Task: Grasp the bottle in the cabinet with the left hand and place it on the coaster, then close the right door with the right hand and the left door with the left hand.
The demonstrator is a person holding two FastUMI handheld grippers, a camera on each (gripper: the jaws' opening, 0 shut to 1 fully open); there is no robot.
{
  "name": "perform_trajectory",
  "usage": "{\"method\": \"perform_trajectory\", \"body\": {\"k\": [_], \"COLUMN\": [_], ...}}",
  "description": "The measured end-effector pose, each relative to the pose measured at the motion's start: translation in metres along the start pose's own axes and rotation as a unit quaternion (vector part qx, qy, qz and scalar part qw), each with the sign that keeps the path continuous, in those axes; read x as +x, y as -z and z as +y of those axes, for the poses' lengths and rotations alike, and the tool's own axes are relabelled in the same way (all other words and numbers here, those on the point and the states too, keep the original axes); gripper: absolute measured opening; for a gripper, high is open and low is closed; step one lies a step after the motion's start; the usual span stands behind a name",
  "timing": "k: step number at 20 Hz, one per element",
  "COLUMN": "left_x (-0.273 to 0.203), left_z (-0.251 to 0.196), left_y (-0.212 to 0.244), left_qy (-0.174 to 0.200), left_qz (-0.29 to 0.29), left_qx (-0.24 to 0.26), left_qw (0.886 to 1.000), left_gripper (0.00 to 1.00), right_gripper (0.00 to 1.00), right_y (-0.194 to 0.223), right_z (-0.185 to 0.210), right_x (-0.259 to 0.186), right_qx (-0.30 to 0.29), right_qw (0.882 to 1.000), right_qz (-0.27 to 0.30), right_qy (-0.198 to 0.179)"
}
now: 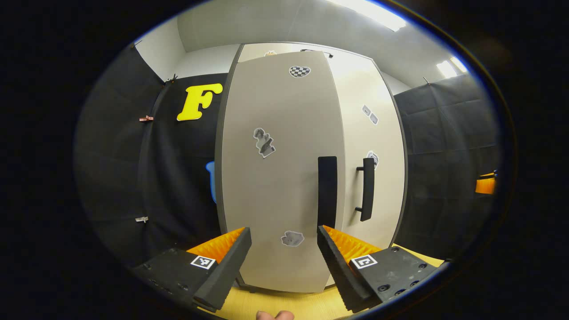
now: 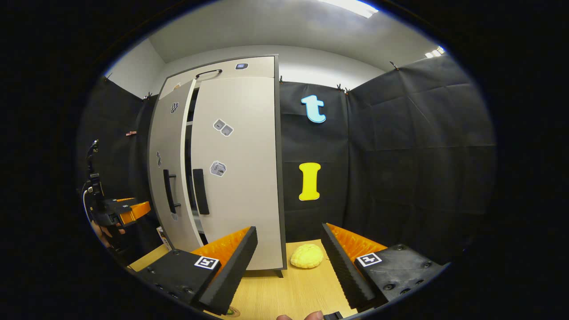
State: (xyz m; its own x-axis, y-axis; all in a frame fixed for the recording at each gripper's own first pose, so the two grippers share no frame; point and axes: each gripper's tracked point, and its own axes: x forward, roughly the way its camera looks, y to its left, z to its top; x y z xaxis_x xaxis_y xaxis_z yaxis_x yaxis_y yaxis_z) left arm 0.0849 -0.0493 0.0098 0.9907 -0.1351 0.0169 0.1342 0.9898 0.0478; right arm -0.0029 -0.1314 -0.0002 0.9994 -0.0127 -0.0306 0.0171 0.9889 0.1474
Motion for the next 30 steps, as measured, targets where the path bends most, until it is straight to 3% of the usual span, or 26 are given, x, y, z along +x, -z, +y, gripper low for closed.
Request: {"method": "perform_trajectory", "body": {"k": [12, 20, 30], "left_x": [-0.09, -0.109, -0.114], "left_z": [0.023, 0.042, 0.05], "left_y": [-0.032, -0.013, -0.009], "left_qy": [-0.028, -0.051, -0.052], "left_qz": [-0.014, 0.016, 0.017], "left_qx": [0.017, 0.015, 0.001], "left_qw": [0.999, 0.998, 0.998], "left_gripper": [0.95, 0.95, 0.95], "right_gripper": [0.96, 0.96, 0.96], "right_y": [-0.021, -0.014, -0.01], "right_z": [0.043, 0.063, 0.068], "right_x": [-0.009, -0.006, -0.008], "right_qx": [-0.031, -0.047, -0.053], "right_qw": [0.999, 0.998, 0.998], "right_qz": [-0.038, -0.027, -0.019], "right_qy": [-0.016, -0.017, -0.014]}}
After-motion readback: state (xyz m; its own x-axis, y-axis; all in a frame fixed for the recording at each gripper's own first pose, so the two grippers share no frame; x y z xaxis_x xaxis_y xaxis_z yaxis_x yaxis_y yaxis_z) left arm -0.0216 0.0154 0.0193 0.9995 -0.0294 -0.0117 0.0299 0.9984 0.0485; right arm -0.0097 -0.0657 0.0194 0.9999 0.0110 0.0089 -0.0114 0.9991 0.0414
